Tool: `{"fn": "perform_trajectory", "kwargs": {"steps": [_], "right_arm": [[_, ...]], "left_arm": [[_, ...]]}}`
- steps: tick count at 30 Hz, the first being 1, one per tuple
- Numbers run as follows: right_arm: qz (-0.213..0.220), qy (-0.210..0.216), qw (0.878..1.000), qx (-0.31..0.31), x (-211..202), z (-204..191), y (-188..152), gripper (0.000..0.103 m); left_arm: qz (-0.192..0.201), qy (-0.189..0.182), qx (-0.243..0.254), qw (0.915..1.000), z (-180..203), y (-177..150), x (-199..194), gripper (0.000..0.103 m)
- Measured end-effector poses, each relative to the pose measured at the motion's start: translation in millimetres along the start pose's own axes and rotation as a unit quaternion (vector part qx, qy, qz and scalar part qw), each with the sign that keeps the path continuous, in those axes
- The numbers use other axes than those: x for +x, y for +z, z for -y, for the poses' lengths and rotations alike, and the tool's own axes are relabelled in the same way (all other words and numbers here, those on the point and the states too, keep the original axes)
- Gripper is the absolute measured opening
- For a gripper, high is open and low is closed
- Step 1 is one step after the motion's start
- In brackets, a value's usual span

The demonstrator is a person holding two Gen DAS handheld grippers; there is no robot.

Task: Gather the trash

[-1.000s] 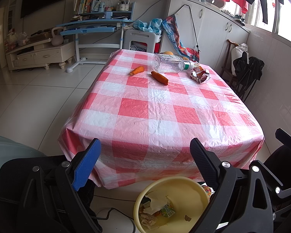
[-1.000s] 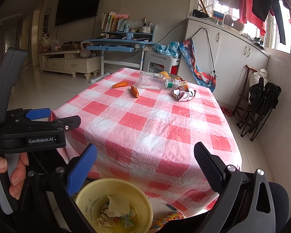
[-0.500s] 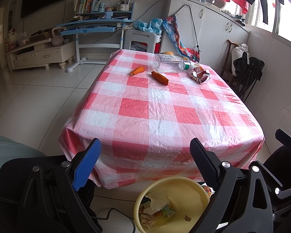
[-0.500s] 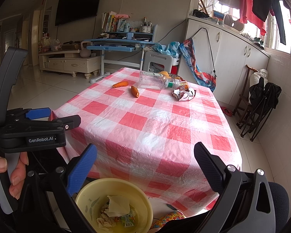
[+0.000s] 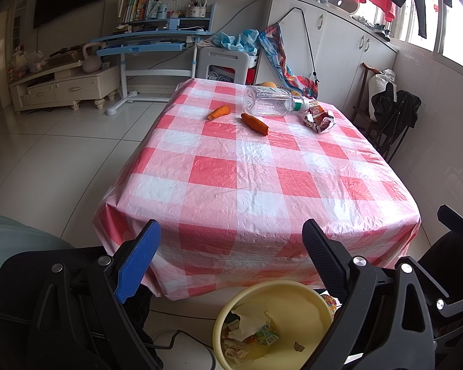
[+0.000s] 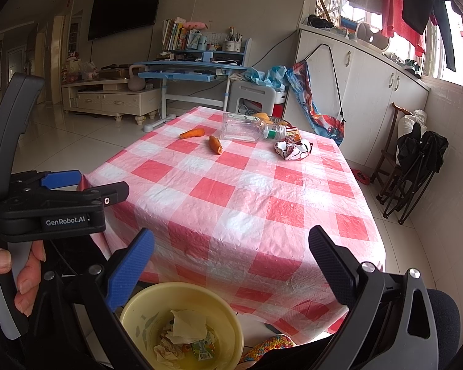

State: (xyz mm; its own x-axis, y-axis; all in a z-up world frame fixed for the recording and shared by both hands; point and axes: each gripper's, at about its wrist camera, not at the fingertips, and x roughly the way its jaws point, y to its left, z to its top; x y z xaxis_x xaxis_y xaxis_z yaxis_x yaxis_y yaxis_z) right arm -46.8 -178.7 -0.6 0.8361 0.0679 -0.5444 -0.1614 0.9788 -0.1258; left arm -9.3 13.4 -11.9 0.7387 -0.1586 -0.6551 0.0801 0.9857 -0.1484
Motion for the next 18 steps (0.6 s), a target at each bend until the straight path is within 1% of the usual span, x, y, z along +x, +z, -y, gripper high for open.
{"fn": "perform_trajectory", "kwargs": {"steps": [18], "right_arm": [[-0.001,0.001,1.000,-0.001,-0.5,-2.2,-2.6,0.096]], "left_arm": [[0.000,0.000,0.000,1.0000,0.3,0.0,0.1,0.089]]}}
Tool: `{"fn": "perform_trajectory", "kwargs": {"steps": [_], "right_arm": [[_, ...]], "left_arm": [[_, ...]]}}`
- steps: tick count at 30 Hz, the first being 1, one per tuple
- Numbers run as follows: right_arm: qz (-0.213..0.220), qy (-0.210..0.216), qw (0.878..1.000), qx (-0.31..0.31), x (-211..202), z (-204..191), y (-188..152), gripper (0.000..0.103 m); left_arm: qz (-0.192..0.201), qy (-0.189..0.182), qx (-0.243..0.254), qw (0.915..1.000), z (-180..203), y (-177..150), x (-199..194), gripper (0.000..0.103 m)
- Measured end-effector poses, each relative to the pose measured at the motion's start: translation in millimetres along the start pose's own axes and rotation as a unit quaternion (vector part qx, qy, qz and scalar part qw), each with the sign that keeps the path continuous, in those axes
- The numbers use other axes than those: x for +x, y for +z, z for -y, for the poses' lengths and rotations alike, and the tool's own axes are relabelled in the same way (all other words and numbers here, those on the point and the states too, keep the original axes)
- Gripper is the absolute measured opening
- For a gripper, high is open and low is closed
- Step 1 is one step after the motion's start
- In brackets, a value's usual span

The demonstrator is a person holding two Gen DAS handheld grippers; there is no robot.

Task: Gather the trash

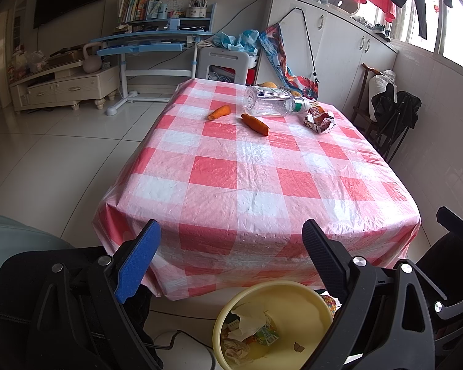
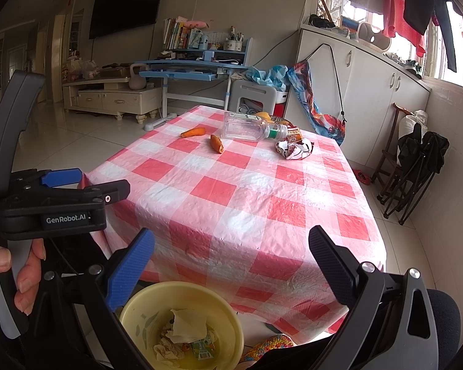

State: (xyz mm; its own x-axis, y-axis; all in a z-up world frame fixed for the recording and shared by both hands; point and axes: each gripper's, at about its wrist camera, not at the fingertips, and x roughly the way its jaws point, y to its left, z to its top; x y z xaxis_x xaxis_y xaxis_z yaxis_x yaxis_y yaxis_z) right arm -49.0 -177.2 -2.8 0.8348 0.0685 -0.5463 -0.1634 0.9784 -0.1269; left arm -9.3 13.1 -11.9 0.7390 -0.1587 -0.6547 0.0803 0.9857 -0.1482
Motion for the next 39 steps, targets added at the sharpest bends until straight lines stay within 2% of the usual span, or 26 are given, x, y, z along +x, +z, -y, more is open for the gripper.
{"fn": "perform_trajectory", "kwargs": {"steps": [39], "right_arm": [[-0.002,0.002,1.000,0.000,-0.3,-0.7,-0.8,0.096]], "left_arm": [[0.000,0.000,0.000,1.0000,-0.1,0.1,0.1,0.089]]}}
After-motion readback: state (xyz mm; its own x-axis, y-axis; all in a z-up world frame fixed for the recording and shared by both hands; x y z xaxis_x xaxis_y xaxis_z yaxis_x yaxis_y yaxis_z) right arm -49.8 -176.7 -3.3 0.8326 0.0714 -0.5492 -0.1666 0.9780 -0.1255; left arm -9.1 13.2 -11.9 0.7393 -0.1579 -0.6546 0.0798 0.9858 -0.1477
